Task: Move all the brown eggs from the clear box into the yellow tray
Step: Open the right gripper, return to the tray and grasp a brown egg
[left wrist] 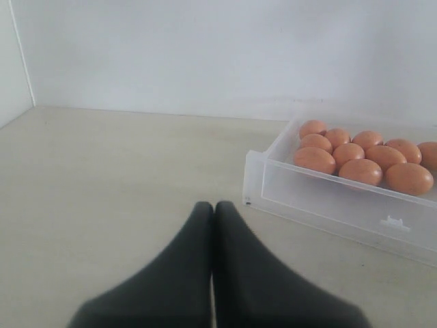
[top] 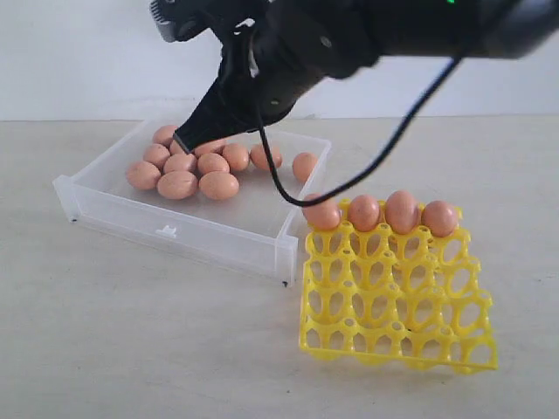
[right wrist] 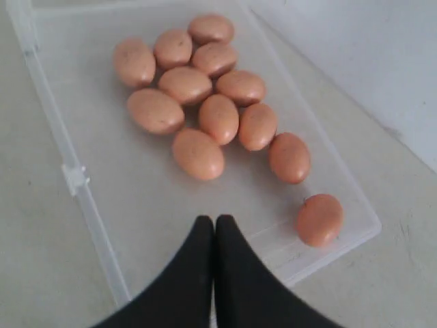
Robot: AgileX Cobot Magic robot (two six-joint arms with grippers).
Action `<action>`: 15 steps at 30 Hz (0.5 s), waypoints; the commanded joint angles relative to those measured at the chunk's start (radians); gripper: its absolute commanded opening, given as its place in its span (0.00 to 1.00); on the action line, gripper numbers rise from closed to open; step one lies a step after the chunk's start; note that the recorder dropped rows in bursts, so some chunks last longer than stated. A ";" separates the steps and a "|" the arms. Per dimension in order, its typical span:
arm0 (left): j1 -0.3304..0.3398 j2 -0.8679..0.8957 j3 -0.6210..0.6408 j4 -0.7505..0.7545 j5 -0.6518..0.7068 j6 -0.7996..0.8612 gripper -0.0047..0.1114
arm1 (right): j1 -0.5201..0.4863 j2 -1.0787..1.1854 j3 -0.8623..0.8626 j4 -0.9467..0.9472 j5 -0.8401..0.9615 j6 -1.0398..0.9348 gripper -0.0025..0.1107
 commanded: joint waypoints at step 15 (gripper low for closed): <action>-0.113 -0.003 -0.003 -0.005 0.000 0.001 0.00 | -0.001 0.489 -0.688 0.378 0.619 -0.664 0.02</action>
